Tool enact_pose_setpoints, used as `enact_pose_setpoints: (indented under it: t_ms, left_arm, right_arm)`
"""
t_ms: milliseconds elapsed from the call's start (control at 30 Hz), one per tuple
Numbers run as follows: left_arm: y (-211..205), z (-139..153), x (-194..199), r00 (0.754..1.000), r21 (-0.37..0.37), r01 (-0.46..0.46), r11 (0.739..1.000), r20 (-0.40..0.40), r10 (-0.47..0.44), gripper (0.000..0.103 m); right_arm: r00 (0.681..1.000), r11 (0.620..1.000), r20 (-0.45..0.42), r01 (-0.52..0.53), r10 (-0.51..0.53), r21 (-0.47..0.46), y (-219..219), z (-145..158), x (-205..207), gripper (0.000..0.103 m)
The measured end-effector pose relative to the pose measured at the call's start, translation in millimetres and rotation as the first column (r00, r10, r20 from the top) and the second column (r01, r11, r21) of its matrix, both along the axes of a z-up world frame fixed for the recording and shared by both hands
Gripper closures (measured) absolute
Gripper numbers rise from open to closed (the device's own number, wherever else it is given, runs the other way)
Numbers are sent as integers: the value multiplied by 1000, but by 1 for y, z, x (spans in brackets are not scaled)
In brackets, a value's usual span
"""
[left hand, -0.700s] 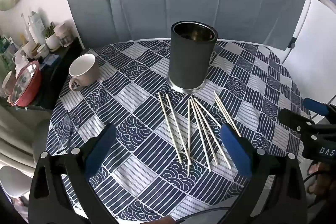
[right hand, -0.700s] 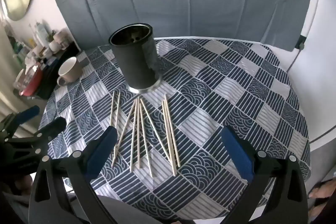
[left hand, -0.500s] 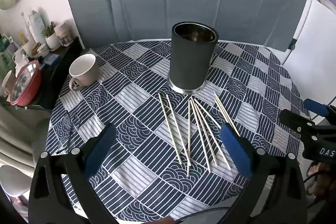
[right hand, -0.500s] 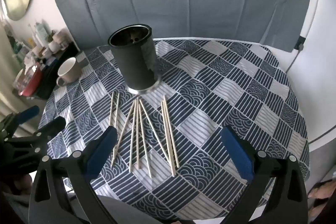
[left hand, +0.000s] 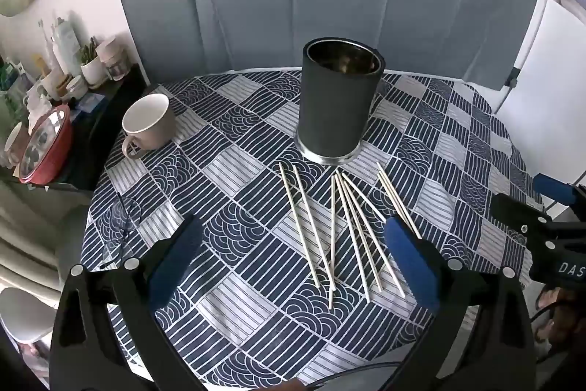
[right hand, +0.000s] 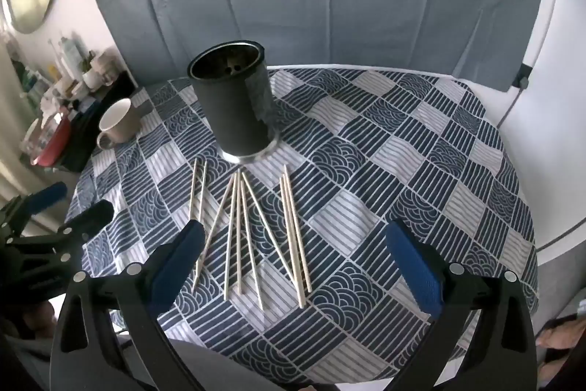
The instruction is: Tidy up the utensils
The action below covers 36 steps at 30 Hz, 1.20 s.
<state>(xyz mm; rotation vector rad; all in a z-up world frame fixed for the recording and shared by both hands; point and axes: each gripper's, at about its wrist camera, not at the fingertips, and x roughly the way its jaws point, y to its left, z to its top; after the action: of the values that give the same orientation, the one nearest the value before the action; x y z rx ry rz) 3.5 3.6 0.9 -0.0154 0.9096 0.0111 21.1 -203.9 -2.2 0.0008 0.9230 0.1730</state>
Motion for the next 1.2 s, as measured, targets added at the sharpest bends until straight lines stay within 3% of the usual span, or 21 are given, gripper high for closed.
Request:
enact_pose_setpoints:
  t_ms: [1200]
  left_arm:
    - [4, -11, 9, 998, -33, 9, 999, -61, -11, 6]
  right_arm:
    - [999, 1000, -31, 6, -6, 22, -1, -6, 6, 8]
